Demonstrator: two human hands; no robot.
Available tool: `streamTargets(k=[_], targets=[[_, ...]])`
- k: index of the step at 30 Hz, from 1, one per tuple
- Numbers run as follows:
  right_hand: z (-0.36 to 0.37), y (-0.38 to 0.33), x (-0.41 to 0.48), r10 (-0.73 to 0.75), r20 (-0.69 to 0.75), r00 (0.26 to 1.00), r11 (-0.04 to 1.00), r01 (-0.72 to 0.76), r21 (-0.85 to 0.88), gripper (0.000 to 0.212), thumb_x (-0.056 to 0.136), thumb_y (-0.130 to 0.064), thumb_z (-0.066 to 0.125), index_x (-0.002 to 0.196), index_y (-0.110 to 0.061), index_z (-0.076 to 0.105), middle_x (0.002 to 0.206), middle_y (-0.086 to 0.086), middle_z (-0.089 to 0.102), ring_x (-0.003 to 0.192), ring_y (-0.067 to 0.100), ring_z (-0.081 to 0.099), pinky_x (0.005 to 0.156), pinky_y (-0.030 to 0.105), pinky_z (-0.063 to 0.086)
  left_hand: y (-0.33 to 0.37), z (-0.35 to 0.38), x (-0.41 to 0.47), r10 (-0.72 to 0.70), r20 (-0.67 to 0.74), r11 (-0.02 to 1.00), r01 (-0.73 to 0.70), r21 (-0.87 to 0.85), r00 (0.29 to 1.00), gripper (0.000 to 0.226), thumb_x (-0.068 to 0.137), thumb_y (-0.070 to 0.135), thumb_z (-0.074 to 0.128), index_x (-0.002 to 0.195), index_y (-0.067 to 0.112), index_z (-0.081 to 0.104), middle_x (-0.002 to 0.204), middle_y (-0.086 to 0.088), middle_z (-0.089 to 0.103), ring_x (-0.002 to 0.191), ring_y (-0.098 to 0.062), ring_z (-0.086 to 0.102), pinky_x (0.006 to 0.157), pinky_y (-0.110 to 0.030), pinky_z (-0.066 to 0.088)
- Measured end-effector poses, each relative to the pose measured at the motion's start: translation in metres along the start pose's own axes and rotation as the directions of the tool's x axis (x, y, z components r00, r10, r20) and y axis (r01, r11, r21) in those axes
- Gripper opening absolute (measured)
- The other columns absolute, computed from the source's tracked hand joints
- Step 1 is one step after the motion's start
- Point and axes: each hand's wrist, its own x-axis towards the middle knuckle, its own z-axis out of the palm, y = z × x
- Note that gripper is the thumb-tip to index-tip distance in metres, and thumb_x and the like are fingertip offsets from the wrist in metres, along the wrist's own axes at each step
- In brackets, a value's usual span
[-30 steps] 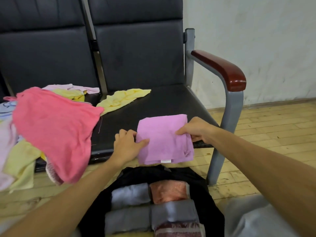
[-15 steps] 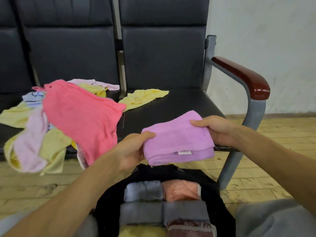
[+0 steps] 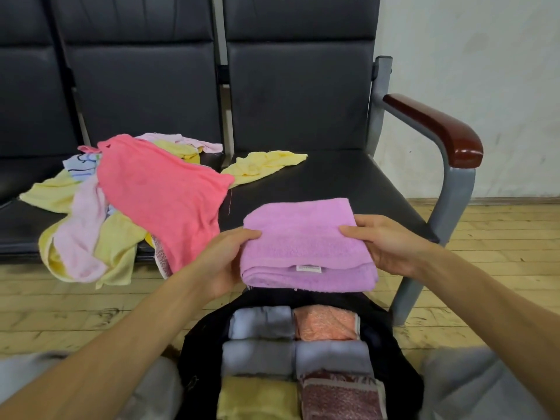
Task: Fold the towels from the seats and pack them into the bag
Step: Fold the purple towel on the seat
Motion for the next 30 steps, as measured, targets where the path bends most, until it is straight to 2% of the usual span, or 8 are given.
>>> streamTargets(k=[4, 9, 12, 17, 20, 23, 27, 30], targets=[[-0.006, 0.001, -0.006, -0.046, 0.057, 0.997, 0.995, 0.040, 0.097, 0.044, 0.088, -0.011, 0.059, 0.132, -0.009, 0.057, 0.121, 0.014, 0.068, 0.105, 0.029, 0.069, 0.075, 0.036, 0.061, 0.002, 0.001, 0.000, 0.069, 0.090, 0.997, -0.066, -0.031, 0.994, 0.033, 0.090, 0.010, 0.059, 0.122, 0.010, 0.064, 0.122, -0.018, 0.065, 0.101, -0.034, 0.063, 0.076, -0.037, 0.052], [-0.012, 0.000, -0.011, -0.097, 0.129, 0.987, 0.980, 0.073, 0.183, 0.043, 0.092, -0.007, 0.054, 0.134, -0.015, 0.055, 0.128, 0.015, 0.064, 0.110, 0.032, 0.066, 0.074, 0.038, 0.062, 0.003, 0.006, 0.000, 0.127, 0.207, 0.987, -0.103, -0.120, 0.970, 0.037, 0.094, 0.008, 0.053, 0.130, 0.017, 0.059, 0.122, -0.014, 0.066, 0.082, -0.023, 0.070, 0.060, -0.028, 0.058], [-0.011, -0.004, -0.012, -0.141, 0.095, 0.986, 0.967, 0.116, 0.225, 0.037, 0.094, 0.000, 0.051, 0.127, -0.013, 0.060, 0.119, 0.016, 0.068, 0.093, 0.027, 0.073, 0.061, 0.030, 0.061, 0.003, 0.006, 0.004, 0.189, 0.271, 0.969, -0.135, -0.206, 0.944, 0.041, 0.095, 0.004, 0.048, 0.133, 0.021, 0.055, 0.126, -0.013, 0.064, 0.086, -0.024, 0.069, 0.063, -0.029, 0.058], [-0.009, -0.007, -0.012, -0.110, 0.031, 0.993, 0.969, 0.100, 0.226, 0.034, 0.098, -0.008, 0.039, 0.097, -0.007, 0.073, 0.087, 0.011, 0.068, 0.074, 0.021, 0.070, 0.060, 0.031, 0.060, 0.009, 0.010, -0.007, 0.127, 0.282, 0.990, -0.105, -0.091, 0.951, 0.025, 0.094, 0.013, 0.043, 0.098, 0.002, 0.066, 0.078, -0.014, 0.062, 0.051, -0.021, 0.059, 0.040, -0.026, 0.048], [-0.009, -0.006, -0.009, -0.058, 0.008, 0.998, 0.976, 0.055, 0.211, 0.042, 0.095, -0.025, 0.037, 0.067, -0.011, 0.064, 0.073, 0.006, 0.056, 0.064, 0.019, 0.059, 0.059, 0.030, 0.053, 0.010, 0.006, -0.006, 0.084, 0.229, 0.996, -0.075, -0.048, 0.970, 0.021, 0.083, 0.018, 0.043, 0.079, 0.007, 0.061, 0.071, -0.009, 0.055, 0.053, -0.023, 0.053, 0.045, -0.029, 0.044], [-0.011, 0.000, -0.001, 0.002, -0.040, 0.999, 1.000, -0.001, 0.015, 0.042, 0.087, -0.047, 0.060, 0.074, -0.007, 0.059, 0.076, 0.008, 0.051, 0.073, 0.021, 0.055, 0.063, 0.029, 0.050, 0.009, 0.004, -0.002, 0.096, 0.245, 0.990, -0.118, 0.078, 0.965, 0.018, 0.083, 0.026, 0.059, 0.068, 0.016, 0.059, 0.067, -0.001, 0.054, 0.058, -0.016, 0.051, 0.050, -0.028, 0.041], [-0.010, 0.004, 0.000, 0.043, 0.016, 0.999, 0.998, -0.042, -0.053, 0.025, 0.067, -0.014, 0.076, 0.087, -0.008, 0.062, 0.082, 0.006, 0.064, 0.072, 0.016, 0.065, 0.059, 0.025, 0.056, 0.001, 0.004, 0.003, 0.108, 0.261, 0.967, -0.163, 0.196, 0.959, 0.031, 0.067, 0.006, 0.079, 0.089, 0.017, 0.062, 0.083, -0.005, 0.062, 0.064, -0.016, 0.060, 0.051, -0.026, 0.048], [-0.012, 0.006, 0.002, 0.124, 0.050, 0.991, 0.989, -0.119, -0.089, 0.043, 0.068, 0.006, 0.075, 0.110, 0.001, 0.066, 0.107, 0.014, 0.072, 0.099, 0.026, 0.070, 0.078, 0.031, 0.060, -0.003, -0.001, 0.012, 0.108, 0.205, 0.962, -0.154, 0.225, 0.973, 0.062, 0.062, 0.000, 0.081, 0.118, 0.015, 0.063, 0.108, -0.012, 0.069, 0.092, -0.026, 0.070, 0.081, -0.040, 0.058]])
